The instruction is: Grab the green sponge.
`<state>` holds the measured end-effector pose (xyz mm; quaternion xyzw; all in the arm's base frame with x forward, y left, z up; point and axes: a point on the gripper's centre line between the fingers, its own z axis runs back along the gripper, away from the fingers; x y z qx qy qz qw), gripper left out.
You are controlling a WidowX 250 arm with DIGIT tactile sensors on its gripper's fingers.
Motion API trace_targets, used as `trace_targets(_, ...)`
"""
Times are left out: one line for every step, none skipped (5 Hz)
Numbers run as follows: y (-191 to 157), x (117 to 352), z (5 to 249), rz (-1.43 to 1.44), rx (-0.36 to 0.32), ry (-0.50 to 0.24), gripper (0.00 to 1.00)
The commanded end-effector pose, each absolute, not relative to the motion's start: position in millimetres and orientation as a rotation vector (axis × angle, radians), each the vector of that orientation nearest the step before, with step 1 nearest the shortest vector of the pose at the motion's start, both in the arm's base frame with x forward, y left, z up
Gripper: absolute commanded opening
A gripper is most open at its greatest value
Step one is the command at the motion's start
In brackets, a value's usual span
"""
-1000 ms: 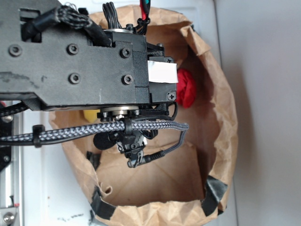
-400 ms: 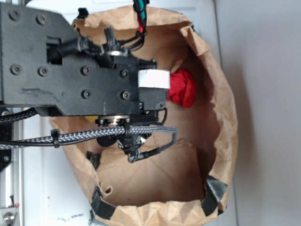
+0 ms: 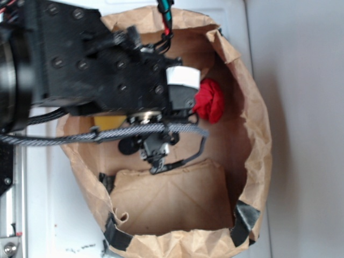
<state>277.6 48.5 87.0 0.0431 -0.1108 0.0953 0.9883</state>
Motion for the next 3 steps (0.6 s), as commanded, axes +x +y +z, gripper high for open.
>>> trace_targets(66.6, 279.1, 96.5, 0.180, 0.105, -0.286, 1.00)
trace_targets(74.9, 268.8, 91.3, 0.147, 0.122, -0.302, 1.00)
trace_targets(79.8, 256.4, 93.8, 0.113, 0.124, -0.297, 1.00)
